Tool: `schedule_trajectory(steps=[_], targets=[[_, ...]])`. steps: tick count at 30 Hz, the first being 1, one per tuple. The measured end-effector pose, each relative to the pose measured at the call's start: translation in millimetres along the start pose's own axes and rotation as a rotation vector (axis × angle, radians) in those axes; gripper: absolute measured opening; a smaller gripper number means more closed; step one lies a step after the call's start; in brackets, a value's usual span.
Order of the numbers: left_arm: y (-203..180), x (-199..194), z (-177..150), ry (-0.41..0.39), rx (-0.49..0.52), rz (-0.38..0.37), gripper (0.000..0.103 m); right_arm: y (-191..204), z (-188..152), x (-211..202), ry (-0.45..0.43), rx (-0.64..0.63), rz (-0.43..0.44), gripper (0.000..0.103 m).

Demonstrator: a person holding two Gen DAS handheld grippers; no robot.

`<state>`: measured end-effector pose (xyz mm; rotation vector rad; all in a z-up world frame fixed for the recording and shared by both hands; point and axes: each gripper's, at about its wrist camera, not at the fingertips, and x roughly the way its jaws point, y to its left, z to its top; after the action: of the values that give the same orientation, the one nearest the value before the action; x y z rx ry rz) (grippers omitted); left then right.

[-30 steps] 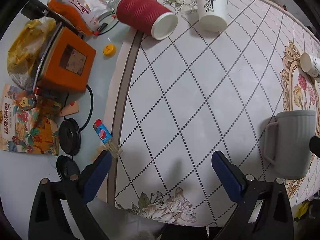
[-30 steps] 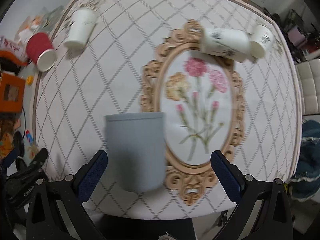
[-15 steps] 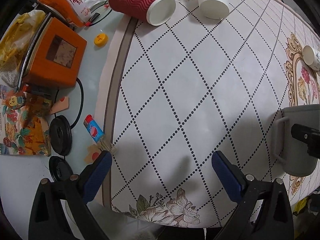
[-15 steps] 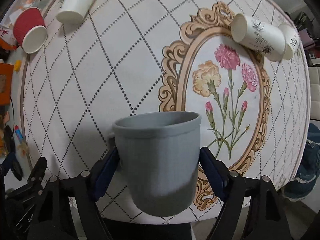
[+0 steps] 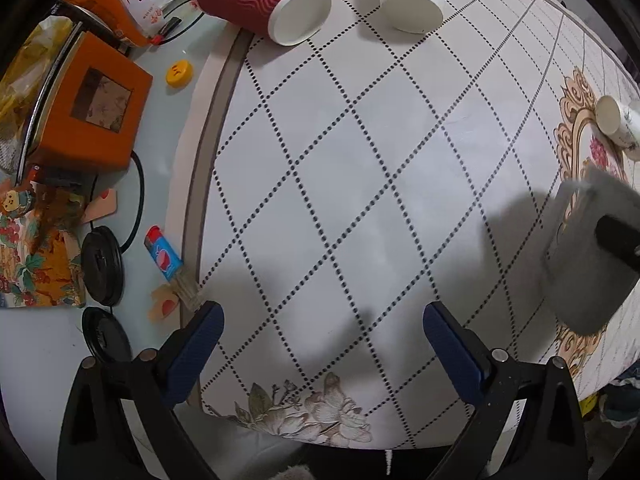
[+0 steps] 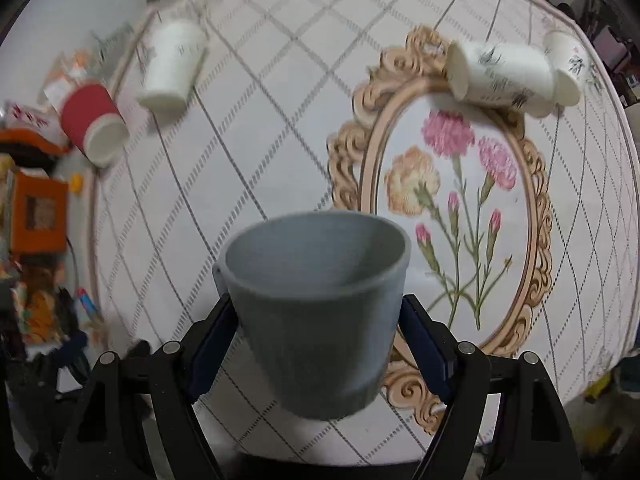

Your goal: Flip cup upright

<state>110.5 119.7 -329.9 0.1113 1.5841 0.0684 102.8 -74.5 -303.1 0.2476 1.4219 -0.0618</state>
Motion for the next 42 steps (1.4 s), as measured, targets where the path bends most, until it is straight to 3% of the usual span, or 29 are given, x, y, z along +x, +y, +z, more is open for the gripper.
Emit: schedule_trajectory(steps=[11, 18, 31, 42], targets=[[-19.2, 6.1, 46.0, -0.038, 0.007, 0.013, 0.102, -13.9, 35.6, -25.2, -0.429, 0.02, -0.082, 0.082], [-36.8, 14.9, 56.8, -0.048, 0.036, 0.026, 0.102, -17.7, 25.8, -2.9, -0.543, -0.027, -0.133, 0.082], [-58.3, -7.8, 21.0, -0.094, 0.096, 0.02, 0.102, -39.2, -18.8, 2.9, -0.429, 0.009, -0.14, 0.086], [-53.7, -85.1, -34.7, -0.227, 0.142, -0.043, 0.102, -49.0, -71.8, -83.8, -0.454, 0.032, -0.248, 0.103]])
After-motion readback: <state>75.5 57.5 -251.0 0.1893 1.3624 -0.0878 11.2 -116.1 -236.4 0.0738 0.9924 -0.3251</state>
